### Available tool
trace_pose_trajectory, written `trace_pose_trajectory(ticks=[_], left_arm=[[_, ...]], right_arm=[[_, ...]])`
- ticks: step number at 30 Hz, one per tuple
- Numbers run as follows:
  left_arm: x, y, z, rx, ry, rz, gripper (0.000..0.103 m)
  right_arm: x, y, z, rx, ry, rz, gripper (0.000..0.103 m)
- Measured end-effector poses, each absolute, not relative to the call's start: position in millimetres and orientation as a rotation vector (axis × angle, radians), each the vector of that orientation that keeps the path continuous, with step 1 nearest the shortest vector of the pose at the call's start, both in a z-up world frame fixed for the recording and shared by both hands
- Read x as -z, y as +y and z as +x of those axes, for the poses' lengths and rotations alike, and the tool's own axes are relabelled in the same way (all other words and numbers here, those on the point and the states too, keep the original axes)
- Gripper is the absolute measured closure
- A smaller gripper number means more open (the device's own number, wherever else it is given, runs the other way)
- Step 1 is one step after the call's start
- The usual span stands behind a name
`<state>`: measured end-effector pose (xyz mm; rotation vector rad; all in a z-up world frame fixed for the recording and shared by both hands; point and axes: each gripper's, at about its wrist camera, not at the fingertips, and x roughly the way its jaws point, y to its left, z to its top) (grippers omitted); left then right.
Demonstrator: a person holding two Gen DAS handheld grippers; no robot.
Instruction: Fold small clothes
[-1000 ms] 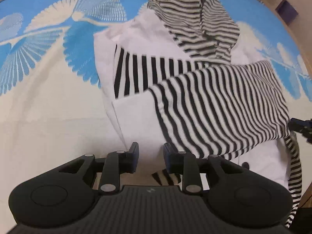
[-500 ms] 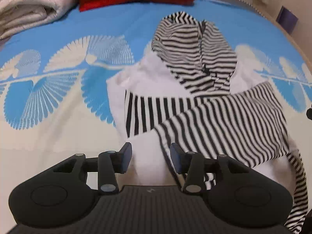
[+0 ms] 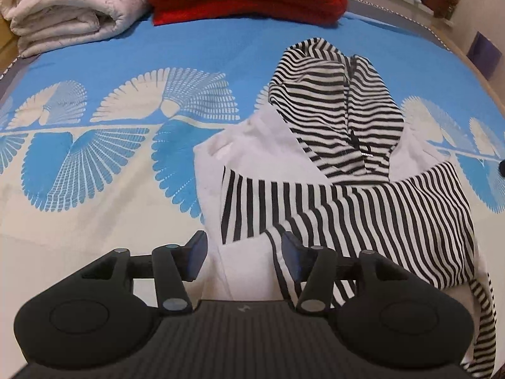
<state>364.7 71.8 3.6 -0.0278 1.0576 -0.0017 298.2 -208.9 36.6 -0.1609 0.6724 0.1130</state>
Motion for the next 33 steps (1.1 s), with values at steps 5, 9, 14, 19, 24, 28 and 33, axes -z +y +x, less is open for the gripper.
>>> trace_pose_trajectory(ticks=[5,9,14,19,24,28,33], left_arm=[[-4,69,375,-0.017,1.039,-0.067,0.038],[-11,68,381,-0.033,0.968,-0.123,0.036],[-20,75,390,-0.090,0.909,-0.161,0.020],[-26,89,397,-0.149,0.872,-0.168,0.020],[-35,96,395,-0.186,0.822,-0.126,0.021],[-43,92,391,-0.204,0.755,-0.058,0.026],[-53,88,393,-0.206,0.705,-0.042,0.046]], right_arm=[[-42,-231,313,-0.056,0.643,-0.077,0.052],[-44,-245,320,-0.040,0.637,-0.031,0.052],[-46,-260,318,-0.001,0.628,-0.040,0.052],[-38,-278,321,0.058,0.666,-0.057,0.052],[-31,-295,322,0.091,0.721,-0.045,0.052],[-29,-309,321,0.112,0.744,-0.026,0.052],[-24,-322,324,0.145,0.775,-0.020,0.052]])
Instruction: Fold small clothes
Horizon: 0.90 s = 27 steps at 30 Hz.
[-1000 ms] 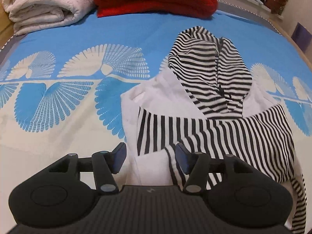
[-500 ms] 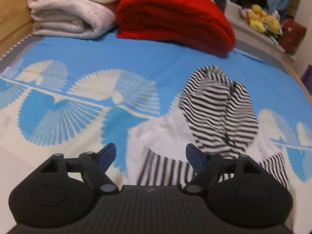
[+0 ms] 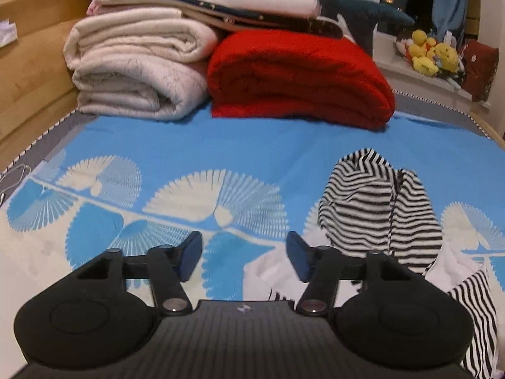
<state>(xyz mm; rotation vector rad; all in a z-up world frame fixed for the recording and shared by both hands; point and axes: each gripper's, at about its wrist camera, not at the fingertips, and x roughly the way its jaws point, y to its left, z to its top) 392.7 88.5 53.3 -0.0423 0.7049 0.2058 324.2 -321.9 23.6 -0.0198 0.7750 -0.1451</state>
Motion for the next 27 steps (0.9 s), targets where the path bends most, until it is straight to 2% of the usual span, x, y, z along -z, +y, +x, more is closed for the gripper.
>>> trace_pose_trajectory(ticks=[2,6,9,11,14,15,25,27], left_arm=[[-57,83,395,-0.172,0.701,-0.019,0.057],[-61,75,415,-0.106,0.728,0.012,0.066],[-62,77,450,-0.073,0.762,-0.027,0.079],[-60,77,483,-0.049,0.782,-0.033,0.094],[-51,79,538,-0.025,0.837,-0.035,0.096],[-48,79,557,-0.007,0.849,-0.035,0.096],[22,50,704,0.110,0.972,-0.087,0.096],[36,41,723,0.139,0.988,-0.101,0.092]], right_arm=[[-22,-325,325,0.150,0.782,-0.016,0.052],[-23,-331,327,0.167,0.786,-0.009,0.052],[-23,-331,331,0.161,0.788,-0.002,0.054],[-24,-329,333,0.146,0.788,-0.003,0.060],[-25,-326,337,0.141,0.779,0.003,0.079],[-26,-325,338,0.139,0.779,0.010,0.081],[-9,-323,350,0.133,0.837,-0.014,0.081],[-9,-323,349,0.145,0.830,-0.019,0.081]])
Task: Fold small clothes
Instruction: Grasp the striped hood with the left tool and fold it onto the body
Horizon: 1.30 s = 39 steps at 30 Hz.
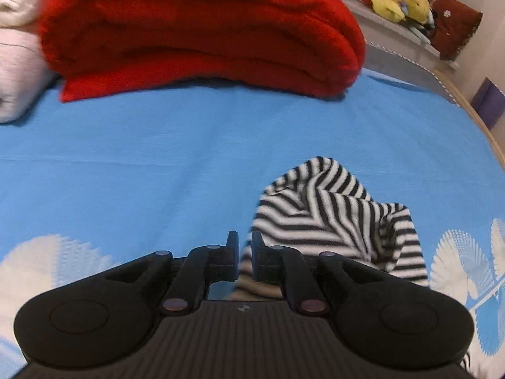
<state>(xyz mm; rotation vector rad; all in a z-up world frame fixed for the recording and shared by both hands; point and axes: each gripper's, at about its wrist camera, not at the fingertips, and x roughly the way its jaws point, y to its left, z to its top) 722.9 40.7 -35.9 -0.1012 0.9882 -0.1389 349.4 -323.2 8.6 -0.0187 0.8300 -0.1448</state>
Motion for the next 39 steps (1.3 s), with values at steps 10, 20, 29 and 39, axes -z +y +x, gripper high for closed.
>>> trace_pose_trajectory(ticks=[10,20,29,39], left_arm=[[100,4,782,0.112,1.041,-0.125,0.032],[44,-31,741,0.261,0.891,0.090,0.102],[-73,-44,427,0.810,0.646,0.374,0.102],[-56,44,279,0.522,0.912,-0.162,0.083]], right_arm=[[-2,-334,352,0.162,0.839,-0.006,0.080],[-9,-343,353,0.152,0.832,0.048,0.080],[-40,-346,338,0.108,0.754,0.165,0.080],[-41,-326,295,0.006,0.766,0.238,0.072]])
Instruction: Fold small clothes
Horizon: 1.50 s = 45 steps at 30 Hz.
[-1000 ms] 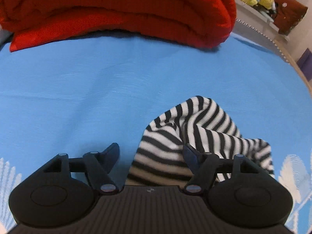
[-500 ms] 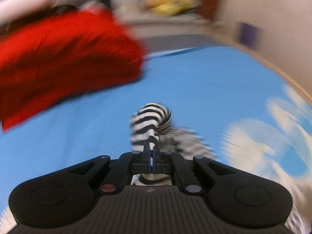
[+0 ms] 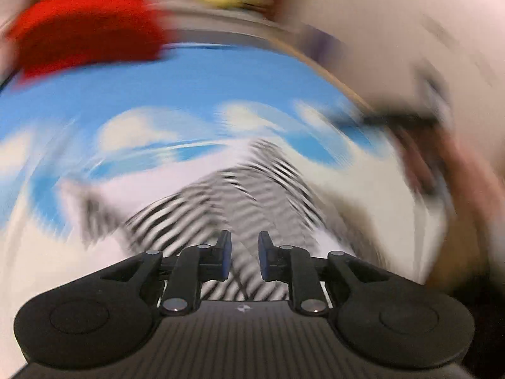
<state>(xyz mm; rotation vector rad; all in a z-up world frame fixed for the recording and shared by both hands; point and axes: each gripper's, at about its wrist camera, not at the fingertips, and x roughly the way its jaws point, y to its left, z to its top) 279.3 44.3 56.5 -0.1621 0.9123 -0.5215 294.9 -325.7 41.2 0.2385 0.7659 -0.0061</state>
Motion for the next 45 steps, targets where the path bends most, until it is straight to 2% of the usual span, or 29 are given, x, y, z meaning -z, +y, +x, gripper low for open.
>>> trace_pose_trajectory(ticks=[3,6,7,8,10,19,21,22,23,24,27,30,32,35,36,38,40,41,42,44,45], left_arm=[[-25,69,312,0.265,1.034,-0.445,0.082],[5,76,332,0.142,1.160,-0.519,0.081],[13,73,336,0.147,1.191,-0.528,0.072],[21,69,344,0.162,1.225,-0.538,0.058],[35,64,354,0.157,1.268,-0.550,0.052],[81,59,337,0.118,1.370,-0.526,0.052],[80,56,336,0.138,1.364,-0.523,0.059],[77,55,336,0.146,1.349,-0.520,0.087],[71,56,337,0.152,1.327,-0.512,0.102],[62,58,338,0.146,1.289,-0.502,0.102],[17,71,338,0.098,1.086,-0.445,0.102],[-13,95,336,0.066,0.976,-0.513,0.102],[-11,105,336,0.050,1.000,-0.550,0.102],[15,104,344,0.000,1.156,-0.504,0.099],[24,104,345,-0.028,1.212,-0.477,0.097],[33,109,345,-0.065,1.265,-0.495,0.073],[27,116,343,-0.037,1.223,-0.558,0.064],[23,115,343,-0.022,1.208,-0.558,0.062],[21,112,343,-0.005,1.200,-0.552,0.060],[25,103,346,0.012,1.228,-0.538,0.056],[29,98,346,0.010,1.253,-0.523,0.056]], right_arm=[[-27,-322,292,-0.030,0.831,0.316,0.072],[-6,-311,290,-0.069,0.920,0.331,0.072],[2,-307,290,-0.091,0.955,0.332,0.072],[9,-304,291,-0.106,0.985,0.335,0.072],[25,-298,294,-0.125,1.050,0.350,0.072],[84,-277,300,-0.158,1.227,0.354,0.072],[87,-273,301,-0.163,1.229,0.338,0.072],[87,-273,302,-0.167,1.222,0.341,0.073],[84,-273,303,-0.172,1.198,0.356,0.089],[79,-274,303,-0.182,1.166,0.383,0.102],[48,-288,302,-0.220,1.022,0.524,0.102],[20,-311,296,-0.229,0.910,0.686,0.102],[22,-323,295,-0.190,0.913,0.730,0.102],[57,-326,301,-0.091,1.082,0.733,0.102],[69,-325,302,-0.051,1.145,0.722,0.100],[83,-324,300,0.041,1.226,0.677,0.096],[76,-324,300,0.048,1.191,0.644,0.095],[68,-323,301,0.028,1.154,0.640,0.091],[62,-321,301,0.006,1.121,0.638,0.078],[52,-317,304,-0.027,1.070,0.628,0.059],[51,-316,305,-0.037,1.065,0.626,0.057]])
